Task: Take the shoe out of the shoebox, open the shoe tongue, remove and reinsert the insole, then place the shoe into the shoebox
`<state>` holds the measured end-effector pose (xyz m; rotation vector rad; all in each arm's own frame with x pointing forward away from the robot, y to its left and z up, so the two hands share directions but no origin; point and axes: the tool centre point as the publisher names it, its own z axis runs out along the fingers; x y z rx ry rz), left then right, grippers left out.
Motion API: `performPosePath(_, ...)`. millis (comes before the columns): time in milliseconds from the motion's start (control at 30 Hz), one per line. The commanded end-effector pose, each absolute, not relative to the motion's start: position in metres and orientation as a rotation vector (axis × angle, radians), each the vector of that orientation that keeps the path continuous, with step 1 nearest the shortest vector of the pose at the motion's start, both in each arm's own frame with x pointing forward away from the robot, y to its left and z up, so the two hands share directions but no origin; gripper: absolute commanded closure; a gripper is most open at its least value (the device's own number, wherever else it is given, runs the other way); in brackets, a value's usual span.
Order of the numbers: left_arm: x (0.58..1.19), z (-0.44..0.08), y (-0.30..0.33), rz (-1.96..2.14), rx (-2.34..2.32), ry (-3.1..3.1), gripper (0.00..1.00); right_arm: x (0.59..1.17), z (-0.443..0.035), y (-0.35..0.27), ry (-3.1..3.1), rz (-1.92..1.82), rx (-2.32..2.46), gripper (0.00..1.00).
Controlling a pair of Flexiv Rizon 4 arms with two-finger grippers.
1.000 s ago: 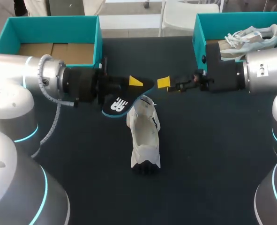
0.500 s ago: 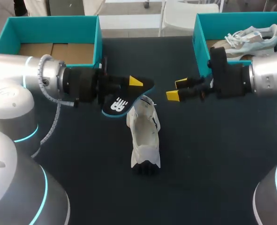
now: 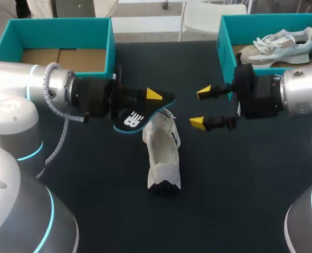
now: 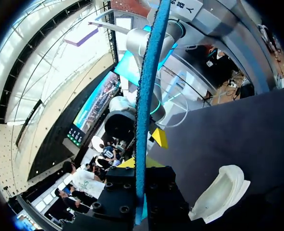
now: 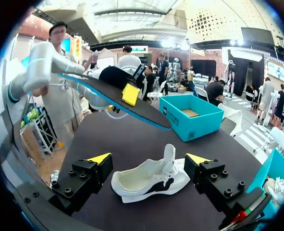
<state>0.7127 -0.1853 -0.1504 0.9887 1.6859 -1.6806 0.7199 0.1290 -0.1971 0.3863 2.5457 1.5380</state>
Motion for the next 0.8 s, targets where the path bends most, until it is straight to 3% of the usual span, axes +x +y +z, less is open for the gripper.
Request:
performPosePath(33, 0.685, -0.161, -0.175, -1.684, 0.931, 1.678, 1.00, 0.725, -0.210, 0.139, 2.656, 1.219, 0.244, 0.00)
performPosePath(200, 0.673, -0.177, -0.170, -1.686, 0.925, 1.718, 1.00, 0.723, -0.235, 0.146, 2.765, 1.122, 0.301, 0.00)
performPosePath(800, 0.655, -0.234, -0.161, -1.712, 0.761, 1.690, 1.00, 0.725, -0.252, 0.143, 2.741, 0.985, 0.223, 0.00)
